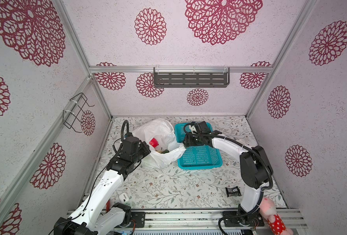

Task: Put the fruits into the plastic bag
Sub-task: 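Lower the right gripper and grasp the red strawberry in the basket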

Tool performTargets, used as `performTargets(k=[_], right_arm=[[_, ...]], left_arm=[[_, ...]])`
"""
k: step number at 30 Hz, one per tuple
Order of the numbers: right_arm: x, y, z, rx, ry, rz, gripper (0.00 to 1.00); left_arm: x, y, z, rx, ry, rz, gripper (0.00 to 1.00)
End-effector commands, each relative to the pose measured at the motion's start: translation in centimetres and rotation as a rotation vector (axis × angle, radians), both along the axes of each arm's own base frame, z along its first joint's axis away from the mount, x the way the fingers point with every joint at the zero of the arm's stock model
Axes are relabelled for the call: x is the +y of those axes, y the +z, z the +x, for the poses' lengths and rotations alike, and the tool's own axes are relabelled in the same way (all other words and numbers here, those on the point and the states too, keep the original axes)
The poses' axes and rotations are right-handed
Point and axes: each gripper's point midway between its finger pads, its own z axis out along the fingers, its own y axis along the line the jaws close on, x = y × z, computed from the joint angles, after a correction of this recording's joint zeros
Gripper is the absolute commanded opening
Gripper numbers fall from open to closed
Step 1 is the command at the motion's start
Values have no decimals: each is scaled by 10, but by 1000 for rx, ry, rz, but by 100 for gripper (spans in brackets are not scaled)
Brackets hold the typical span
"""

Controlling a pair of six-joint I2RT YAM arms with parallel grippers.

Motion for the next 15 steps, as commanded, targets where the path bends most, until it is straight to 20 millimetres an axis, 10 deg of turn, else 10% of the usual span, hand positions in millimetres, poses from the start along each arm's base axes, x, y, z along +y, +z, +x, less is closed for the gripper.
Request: performTargets(k=[1, 7, 15], right_arm=[[-6, -6, 13, -3, -33, -78, 95], [-1, -52, 32, 85, -27, -170, 91], [-4, -85, 28, 129, -36, -176, 43]], left_arm=[[1, 1, 4, -14, 14, -19, 0], [2, 5, 2, -21, 12, -18, 0], [7, 6, -3, -25, 22, 1, 0]])
